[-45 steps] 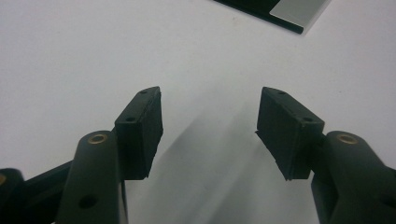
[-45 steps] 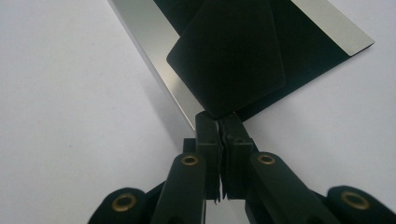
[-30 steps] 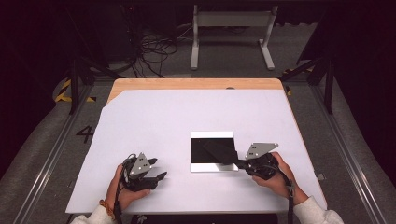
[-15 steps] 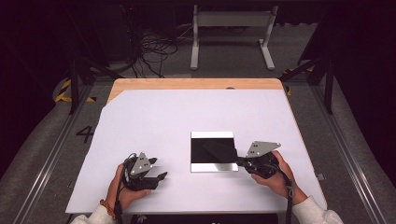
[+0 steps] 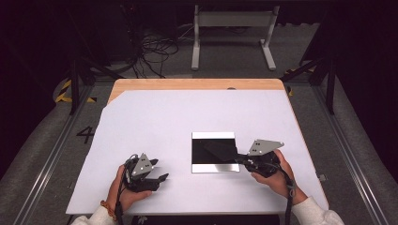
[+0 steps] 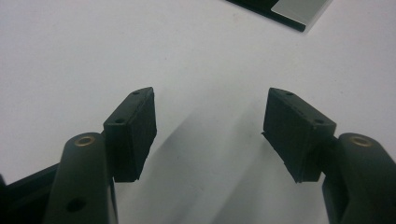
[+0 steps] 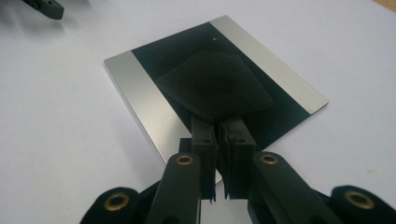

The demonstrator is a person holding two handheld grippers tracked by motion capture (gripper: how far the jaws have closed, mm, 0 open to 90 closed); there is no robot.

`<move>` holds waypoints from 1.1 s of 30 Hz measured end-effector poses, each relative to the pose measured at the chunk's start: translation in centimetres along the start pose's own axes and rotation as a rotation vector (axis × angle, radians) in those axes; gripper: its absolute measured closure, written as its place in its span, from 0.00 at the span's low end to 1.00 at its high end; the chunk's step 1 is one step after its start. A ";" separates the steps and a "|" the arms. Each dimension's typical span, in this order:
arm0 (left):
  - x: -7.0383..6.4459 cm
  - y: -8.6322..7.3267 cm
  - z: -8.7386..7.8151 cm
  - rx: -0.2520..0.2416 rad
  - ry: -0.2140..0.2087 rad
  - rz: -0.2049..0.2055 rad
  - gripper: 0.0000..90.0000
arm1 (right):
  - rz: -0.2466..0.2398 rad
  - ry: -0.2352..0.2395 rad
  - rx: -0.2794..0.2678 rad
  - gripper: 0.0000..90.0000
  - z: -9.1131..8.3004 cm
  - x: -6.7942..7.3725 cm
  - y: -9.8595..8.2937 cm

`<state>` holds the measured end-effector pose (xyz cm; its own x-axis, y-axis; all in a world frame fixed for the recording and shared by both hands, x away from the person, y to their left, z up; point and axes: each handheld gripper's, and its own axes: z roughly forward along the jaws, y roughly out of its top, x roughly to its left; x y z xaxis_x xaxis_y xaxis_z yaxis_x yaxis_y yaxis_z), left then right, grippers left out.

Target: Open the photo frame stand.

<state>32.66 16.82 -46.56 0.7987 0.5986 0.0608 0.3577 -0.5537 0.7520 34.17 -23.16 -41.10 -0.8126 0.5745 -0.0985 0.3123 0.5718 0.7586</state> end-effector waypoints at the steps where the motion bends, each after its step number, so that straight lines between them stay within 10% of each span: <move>1: 0.0 0.0 0.0 0.001 0.001 0.000 0.39 | 0.002 0.000 -0.004 0.94 0.0 0.0 0.1; 33: 0.0 0.0 0.1 0.007 -0.016 -0.003 0.36 | 0.028 -0.027 -0.060 0.90 0.4 0.0 1.1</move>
<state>32.71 16.81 -46.66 0.8052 0.5911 0.0480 0.3637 -0.5560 0.7474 34.68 -22.30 -40.48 -0.7903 0.6056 -0.0935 0.3039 0.5198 0.7984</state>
